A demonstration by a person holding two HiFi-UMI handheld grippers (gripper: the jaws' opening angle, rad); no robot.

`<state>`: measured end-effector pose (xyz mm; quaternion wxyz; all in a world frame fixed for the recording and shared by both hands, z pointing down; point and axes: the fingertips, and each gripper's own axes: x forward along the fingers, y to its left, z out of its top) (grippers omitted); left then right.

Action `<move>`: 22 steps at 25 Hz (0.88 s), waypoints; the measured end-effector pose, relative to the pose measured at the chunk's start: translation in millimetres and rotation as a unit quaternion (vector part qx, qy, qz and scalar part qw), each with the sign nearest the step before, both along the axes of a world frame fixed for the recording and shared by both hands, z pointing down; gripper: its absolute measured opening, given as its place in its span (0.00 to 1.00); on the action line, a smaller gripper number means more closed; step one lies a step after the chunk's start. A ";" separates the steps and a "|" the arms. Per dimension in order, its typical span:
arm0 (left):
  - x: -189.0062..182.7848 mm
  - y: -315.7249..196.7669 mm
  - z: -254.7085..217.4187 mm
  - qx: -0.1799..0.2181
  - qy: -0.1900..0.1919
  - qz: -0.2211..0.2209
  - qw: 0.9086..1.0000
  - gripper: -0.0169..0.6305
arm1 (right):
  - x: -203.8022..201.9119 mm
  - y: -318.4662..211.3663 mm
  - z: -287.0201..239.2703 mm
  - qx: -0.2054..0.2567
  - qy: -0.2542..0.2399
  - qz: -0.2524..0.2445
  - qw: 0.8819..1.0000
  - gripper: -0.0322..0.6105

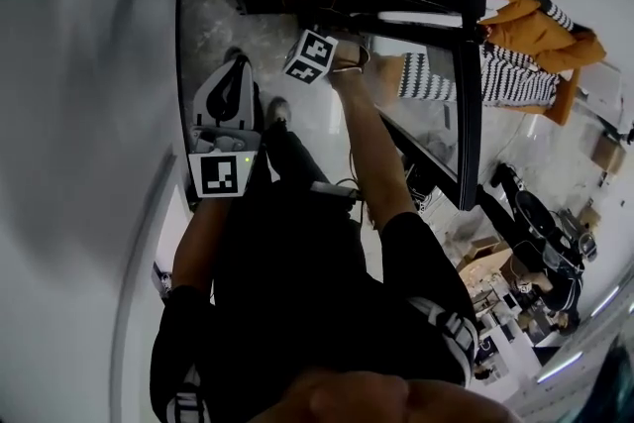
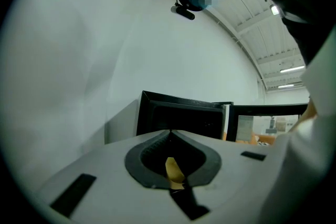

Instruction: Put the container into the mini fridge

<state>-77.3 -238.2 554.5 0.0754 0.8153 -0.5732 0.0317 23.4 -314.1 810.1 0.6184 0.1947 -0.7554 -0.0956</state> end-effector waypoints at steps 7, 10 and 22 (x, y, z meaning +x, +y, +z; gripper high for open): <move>-10.0 -10.3 13.2 -0.004 0.001 -0.010 1.000 0.03 | -9.1 -42.6 32.9 0.002 -0.002 0.001 1.000 0.07; -14.0 -12.5 17.6 -0.004 0.002 -0.011 1.000 0.03 | -11.8 -54.8 46.6 0.001 0.003 -0.003 1.000 0.07; -22.2 -14.3 42.7 -0.025 -0.005 0.001 1.000 0.03 | -15.2 -85.4 82.2 -0.003 0.011 0.001 1.000 0.07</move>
